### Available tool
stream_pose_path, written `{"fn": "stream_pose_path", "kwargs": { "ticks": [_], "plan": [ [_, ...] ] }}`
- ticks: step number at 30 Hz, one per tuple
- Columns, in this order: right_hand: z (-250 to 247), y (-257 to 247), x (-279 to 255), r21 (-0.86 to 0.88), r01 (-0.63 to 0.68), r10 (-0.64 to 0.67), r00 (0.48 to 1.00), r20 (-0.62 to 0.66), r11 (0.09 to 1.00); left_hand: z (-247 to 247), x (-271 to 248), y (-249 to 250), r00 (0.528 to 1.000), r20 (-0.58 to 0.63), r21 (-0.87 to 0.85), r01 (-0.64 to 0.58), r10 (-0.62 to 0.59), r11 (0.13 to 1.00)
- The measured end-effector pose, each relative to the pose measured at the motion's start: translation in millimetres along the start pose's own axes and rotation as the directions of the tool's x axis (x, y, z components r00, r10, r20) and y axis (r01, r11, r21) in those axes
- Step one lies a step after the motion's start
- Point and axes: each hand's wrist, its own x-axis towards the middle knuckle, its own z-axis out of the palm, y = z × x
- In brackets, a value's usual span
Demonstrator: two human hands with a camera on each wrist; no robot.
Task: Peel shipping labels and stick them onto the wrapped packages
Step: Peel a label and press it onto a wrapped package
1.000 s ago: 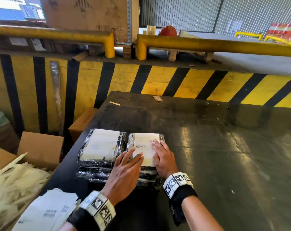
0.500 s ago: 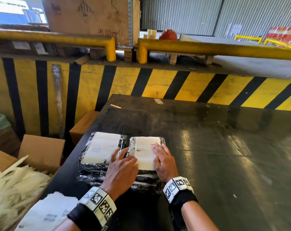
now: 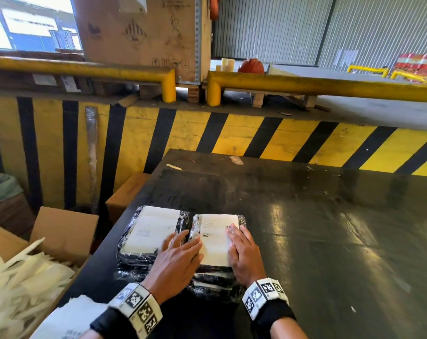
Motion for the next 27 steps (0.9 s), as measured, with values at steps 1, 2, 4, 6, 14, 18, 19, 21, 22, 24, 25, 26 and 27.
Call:
{"fn": "stream_pose_path", "kwargs": {
  "ticks": [1, 2, 4, 6, 14, 18, 19, 21, 22, 24, 25, 26, 27],
  "plan": [
    [0.7, 0.2, 0.3, -0.001, 0.000, 0.000, 1.000, -0.005, 1.000, -3.6, 5.5, 1.1, 0.998, -0.057, 0.013, -0.030, 0.031, 0.999],
    [1.1, 1.2, 0.5, -0.004, 0.001, -0.001, 1.000, -0.006, 1.000, -7.5, 14.1, 4.6, 0.994, -0.097, 0.022, -0.054, 0.056, 0.998],
    [1.8, 3.9, 1.3, -0.013, 0.002, -0.002, 1.000, 0.010, 1.000, -12.7, 35.6, 15.4, 0.991, -0.091, 0.041, -0.095, 0.098, 0.995],
    [2.0, 6.2, 1.6, -0.016, 0.004, -0.004, 1.000, 0.014, 1.000, -11.7, 55.5, 26.9, 0.992, 0.063, 0.042, -0.108, 0.106, 0.993],
    [1.6, 2.9, 1.2, -0.005, 0.009, -0.009, 1.000, -0.004, 1.000, -7.8, 36.2, 3.3, 0.982, 0.183, 0.024, 0.035, -0.039, 0.999],
    [-0.4, 2.4, 0.1, -0.002, -0.009, 0.009, 1.000, 0.028, 1.000, -18.8, 48.8, 3.6, 1.000, 0.002, 0.078, -0.022, 0.022, 0.997],
    [-0.9, 2.3, 0.1, -0.010, -0.010, 0.010, 0.999, 0.042, 1.000, -18.0, 58.9, 7.3, 0.998, -0.040, 0.081, -0.051, 0.055, 0.995],
    [-3.0, 2.3, 0.0, -0.027, -0.005, 0.007, 0.999, 0.052, 1.000, -17.9, 79.8, 17.3, 0.997, 0.065, 0.059, -0.053, 0.050, 0.997],
    [-3.3, 1.9, -0.3, -0.027, -0.002, 0.004, 0.999, 0.049, 1.000, -16.1, 87.7, 20.8, 0.987, 0.158, 0.069, -0.029, 0.018, 0.997],
    [-3.3, 2.9, -0.1, -0.021, 0.008, -0.007, 0.999, 0.052, 1.000, -12.5, 97.3, 24.4, 0.956, 0.287, 0.135, 0.018, -0.056, 0.991],
    [-2.5, 3.6, 0.1, -0.014, 0.012, -0.011, 0.999, 0.049, 1.000, -9.8, 98.4, 24.1, 0.946, 0.312, 0.156, 0.039, -0.087, 0.987],
    [-1.6, 5.5, 0.8, -0.005, 0.015, -0.014, 0.999, 0.039, 1.000, -5.7, 97.2, 21.9, 0.944, 0.312, 0.163, 0.059, -0.108, 0.985],
    [-0.2, 6.4, 0.6, 0.011, 0.015, -0.015, 1.000, 0.018, 1.000, -1.8, 92.5, 18.6, 0.945, 0.300, 0.179, 0.076, -0.128, 0.981]
  ]
}}
